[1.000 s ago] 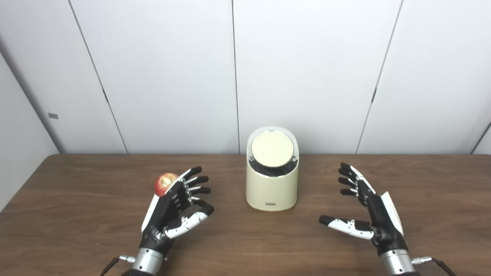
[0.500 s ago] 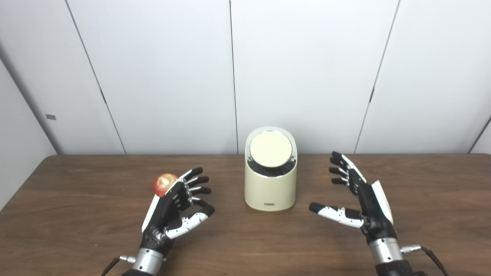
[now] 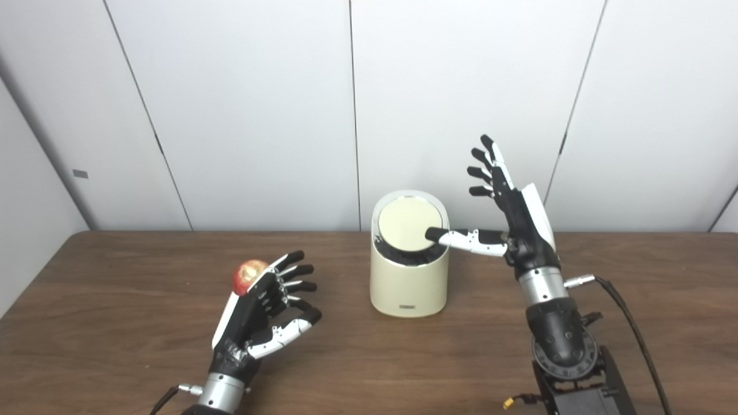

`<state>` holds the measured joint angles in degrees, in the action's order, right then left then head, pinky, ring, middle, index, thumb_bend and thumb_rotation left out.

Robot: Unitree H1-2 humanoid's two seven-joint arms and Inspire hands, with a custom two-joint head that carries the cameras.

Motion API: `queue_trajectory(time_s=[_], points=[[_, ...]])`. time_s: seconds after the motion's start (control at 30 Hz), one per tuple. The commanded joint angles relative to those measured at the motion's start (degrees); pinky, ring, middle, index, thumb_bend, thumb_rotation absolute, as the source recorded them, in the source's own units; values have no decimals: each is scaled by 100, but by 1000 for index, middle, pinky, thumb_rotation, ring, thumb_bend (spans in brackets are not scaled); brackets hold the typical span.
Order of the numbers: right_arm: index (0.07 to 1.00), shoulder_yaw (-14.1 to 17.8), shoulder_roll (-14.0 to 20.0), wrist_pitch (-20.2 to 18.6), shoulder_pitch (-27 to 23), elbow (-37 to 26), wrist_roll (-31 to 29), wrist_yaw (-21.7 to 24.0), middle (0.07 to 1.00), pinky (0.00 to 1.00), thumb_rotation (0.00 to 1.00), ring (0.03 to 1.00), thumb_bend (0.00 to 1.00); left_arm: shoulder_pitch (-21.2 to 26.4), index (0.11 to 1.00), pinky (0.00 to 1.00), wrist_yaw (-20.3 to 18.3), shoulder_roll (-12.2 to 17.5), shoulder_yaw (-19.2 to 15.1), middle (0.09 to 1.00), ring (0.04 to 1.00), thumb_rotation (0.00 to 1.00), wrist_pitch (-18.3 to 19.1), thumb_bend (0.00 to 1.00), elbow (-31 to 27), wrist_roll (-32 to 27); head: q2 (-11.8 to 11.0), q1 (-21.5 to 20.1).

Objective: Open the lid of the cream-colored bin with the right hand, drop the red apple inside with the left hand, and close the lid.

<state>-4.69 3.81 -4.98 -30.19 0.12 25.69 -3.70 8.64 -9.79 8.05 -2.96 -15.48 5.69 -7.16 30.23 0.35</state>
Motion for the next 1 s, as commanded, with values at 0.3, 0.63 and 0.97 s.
queue_trajectory(time_s=[0.3,0.63,0.97], points=[[962,-339,170,-722,-824,68,624,95,927,664,295,850,862,136,871,542,1,15,21,790,703,162,-109,701,-122,-11,12,7],[939,-689,366,-457,-1009,450,1084,-122,926,694,238,873,968,126,874,545,13,-14,55,790,704,166,-92,693,-186,-13,45,54],[948,-905,458,-286,-1091,730,1267,-140,947,821,238,918,981,125,877,550,36,-19,67,795,715,185,-66,699,-232,29,61,58]])
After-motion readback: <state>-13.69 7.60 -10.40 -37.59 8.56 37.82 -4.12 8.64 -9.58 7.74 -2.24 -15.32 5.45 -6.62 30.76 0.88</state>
